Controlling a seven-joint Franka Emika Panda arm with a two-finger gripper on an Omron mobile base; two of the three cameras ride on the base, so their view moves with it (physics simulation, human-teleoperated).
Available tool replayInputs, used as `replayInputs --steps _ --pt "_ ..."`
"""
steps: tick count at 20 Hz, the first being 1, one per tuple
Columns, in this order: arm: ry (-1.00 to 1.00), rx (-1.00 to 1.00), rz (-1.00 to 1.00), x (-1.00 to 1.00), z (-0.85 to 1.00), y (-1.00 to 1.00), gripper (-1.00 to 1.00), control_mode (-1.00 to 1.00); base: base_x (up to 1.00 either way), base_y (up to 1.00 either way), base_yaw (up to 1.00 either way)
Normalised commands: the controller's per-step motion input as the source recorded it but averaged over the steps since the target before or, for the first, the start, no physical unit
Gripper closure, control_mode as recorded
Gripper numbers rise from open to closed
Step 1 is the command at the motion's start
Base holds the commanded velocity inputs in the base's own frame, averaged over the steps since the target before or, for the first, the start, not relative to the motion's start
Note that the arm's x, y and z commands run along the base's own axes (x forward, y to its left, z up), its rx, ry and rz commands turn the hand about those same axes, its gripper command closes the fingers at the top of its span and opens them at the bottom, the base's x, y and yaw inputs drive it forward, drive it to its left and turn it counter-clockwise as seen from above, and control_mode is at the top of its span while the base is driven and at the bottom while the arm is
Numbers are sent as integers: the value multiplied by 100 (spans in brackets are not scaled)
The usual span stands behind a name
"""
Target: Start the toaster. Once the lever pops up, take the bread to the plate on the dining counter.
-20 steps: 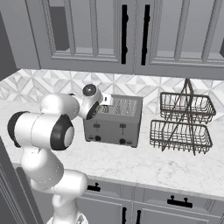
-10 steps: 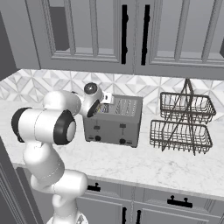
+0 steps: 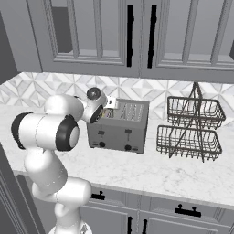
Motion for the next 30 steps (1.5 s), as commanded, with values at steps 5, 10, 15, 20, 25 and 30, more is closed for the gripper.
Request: replayInputs --steps 5,10,15,20,25,30 --pt "-4 0 0 0 0 0 100 -100 0 0 0" --pt "-9 3 0 -16 1 -2 100 -100 0 0 0" --pt "-11 3 0 -31 11 -8 100 -100 0 0 0" --pt "-12 7 0 -33 67 -25 100 -100 0 0 0" --pt "-19 4 0 -39 58 -2 100 -100 0 0 0" --pt "-15 6 0 -50 51 0 100 -100 0 0 0"
